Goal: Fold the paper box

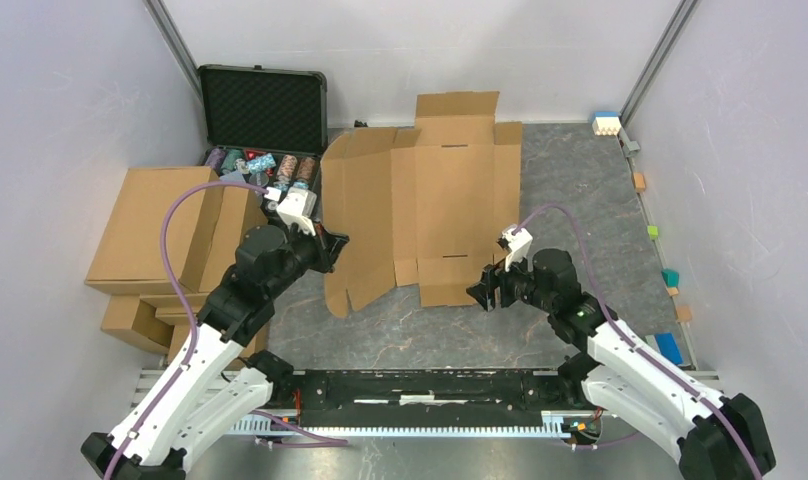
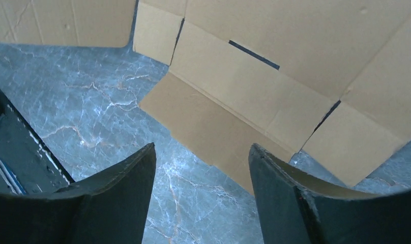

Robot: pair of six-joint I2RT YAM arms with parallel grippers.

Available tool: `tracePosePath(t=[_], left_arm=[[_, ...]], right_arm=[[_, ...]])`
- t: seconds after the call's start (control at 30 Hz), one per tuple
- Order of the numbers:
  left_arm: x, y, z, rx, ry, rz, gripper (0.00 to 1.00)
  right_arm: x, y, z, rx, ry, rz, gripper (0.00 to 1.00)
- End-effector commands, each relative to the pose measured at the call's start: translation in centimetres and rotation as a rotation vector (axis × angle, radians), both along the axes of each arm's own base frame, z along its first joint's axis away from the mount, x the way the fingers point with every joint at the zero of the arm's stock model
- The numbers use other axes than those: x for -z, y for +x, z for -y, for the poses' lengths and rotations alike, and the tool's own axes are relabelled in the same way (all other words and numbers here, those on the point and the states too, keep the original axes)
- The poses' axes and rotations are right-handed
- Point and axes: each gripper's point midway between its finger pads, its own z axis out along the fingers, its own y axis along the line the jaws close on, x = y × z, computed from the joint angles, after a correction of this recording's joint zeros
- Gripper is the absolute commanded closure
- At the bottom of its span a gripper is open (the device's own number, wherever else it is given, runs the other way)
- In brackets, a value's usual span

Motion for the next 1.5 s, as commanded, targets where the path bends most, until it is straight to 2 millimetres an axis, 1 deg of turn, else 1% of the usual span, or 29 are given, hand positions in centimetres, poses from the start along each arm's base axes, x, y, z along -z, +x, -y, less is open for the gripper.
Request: tracePosePath(t=[0.0,0.07,0.17,0.23,0.3,0.33,0.4,0.5,0.57,0.67,0.73,0.8,0.87,0.97,1.17,1.27,1.4,1.47], left_arm=[[-2.9,0.3,1.0,0.016,-0.104,0.055,0.98],[-3.0,0.2,1.3,0.039,-0.090,0.042,0.98],[-3.3,0.2,1.7,0.056,-0.094,0.040,0.98],[-3.6,0.2,1.7,0.060,-0.095,0.046,0.98],[-3.9,0.1,1.8,0.065,-0.100,0.044,0.98],[-4.0,0.1,1.8,0.063,-0.104,0.040,0.98],[-4.2,0.2,1.8,0.043,-0.126,0.018,0.98],[-4.8,0.3,1.7,-0.007,-0.200,-0.025,0.98],[-5.2,0.3,2.1,-0.014,-0.265,-0.054,0.98],[-4.3,0.3,3.5,0.010,-0.328,-0.137,0.98],[-3.2,0.5,4.2,0.019,-0.356,-0.184,0.98],[-2.4,0.7,4.7,0.017,-0.382,-0.215,0.98],[-2.3,0.9,4.8,0.009,-0.398,-0.223,0.98],[-2.7,1.2,4.4,-0.032,-0.430,-0.232,0.98],[-6.0,1.7,4.0,-0.053,-0.469,-0.176,0.98],[-6.5,1.6,4.9,-0.013,-0.497,-0.198,0.98],[-6.4,1.2,6.7,0.061,-0.581,-0.274,0.98],[-6.1,1.2,6.9,0.074,-0.574,-0.271,0.98]], right_arm=[[-0.6,1.2,-0.4,0.008,0.021,0.075,0.32],[-0.2,0.6,-1.6,-0.059,0.051,0.048,0.43],[1.2,0.9,-2.2,-0.059,0.025,0.010,0.60],[2.2,1.4,-2.4,-0.040,0.009,-0.009,0.67],[3.4,1.6,-2.5,-0.024,-0.012,-0.032,0.72],[4.2,1.5,-2.5,-0.025,-0.027,-0.053,0.76],[5.5,1.2,-2.5,-0.028,-0.055,-0.085,0.79],[7.2,0.6,-2.2,-0.023,-0.094,-0.115,0.83],[7.8,0.3,-2.0,-0.021,-0.104,-0.125,0.83],[8.0,0.0,-2.0,-0.024,-0.104,-0.128,0.83],[8.0,0.0,-2.0,-0.022,-0.106,-0.126,0.83],[8.2,-0.1,-1.9,-0.023,-0.111,-0.132,0.83],[8.5,-0.3,-1.8,-0.024,-0.118,-0.141,0.83],[8.8,-0.6,-1.8,-0.028,-0.118,-0.148,0.83],[9.3,-0.8,-1.7,-0.028,-0.129,-0.162,0.84],[9.5,-1.0,-1.8,-0.034,-0.129,-0.166,0.84],[9.6,-1.0,-1.8,-0.032,-0.132,-0.169,0.84],[9.5,-1.0,-1.9,-0.031,-0.127,-0.168,0.84]])
